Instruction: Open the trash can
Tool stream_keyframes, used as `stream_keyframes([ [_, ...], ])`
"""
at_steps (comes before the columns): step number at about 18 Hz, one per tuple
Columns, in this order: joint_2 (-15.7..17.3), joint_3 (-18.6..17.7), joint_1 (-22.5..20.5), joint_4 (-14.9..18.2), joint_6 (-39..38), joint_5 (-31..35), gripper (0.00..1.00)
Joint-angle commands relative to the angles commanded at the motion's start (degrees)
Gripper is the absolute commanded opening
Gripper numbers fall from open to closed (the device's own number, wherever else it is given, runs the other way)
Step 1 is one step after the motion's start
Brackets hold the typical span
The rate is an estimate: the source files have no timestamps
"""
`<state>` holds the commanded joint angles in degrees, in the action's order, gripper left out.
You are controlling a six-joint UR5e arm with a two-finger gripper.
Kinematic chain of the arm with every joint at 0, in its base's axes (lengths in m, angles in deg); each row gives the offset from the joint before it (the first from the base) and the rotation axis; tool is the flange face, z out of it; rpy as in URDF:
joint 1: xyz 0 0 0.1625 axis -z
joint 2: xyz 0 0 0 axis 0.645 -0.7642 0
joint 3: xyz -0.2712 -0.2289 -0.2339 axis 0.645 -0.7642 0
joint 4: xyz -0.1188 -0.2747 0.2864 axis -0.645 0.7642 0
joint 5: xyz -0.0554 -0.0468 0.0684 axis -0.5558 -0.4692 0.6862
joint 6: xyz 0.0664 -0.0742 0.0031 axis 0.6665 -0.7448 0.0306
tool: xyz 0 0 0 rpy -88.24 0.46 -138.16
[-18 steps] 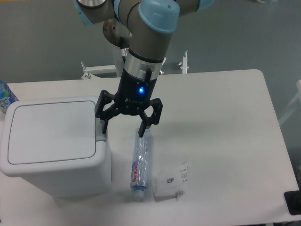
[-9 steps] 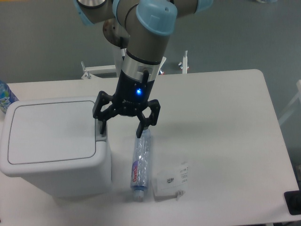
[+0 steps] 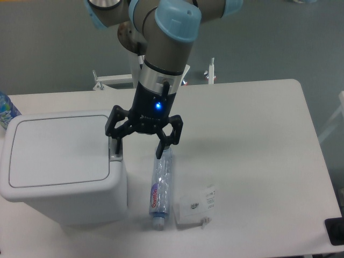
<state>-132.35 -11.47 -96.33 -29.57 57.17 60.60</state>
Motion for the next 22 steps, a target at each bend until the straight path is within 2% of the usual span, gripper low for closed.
stream_keyframes([
  [17,-0.09,-0.18,0.0,-0.18,0.09,0.09,1.0],
  [20,0.17,1.4,-0.09,-0.09,0.53,0.09,1.0],
  [22,0.35,3.94,-0.09,0.0,0.53,0.17,1.0],
])
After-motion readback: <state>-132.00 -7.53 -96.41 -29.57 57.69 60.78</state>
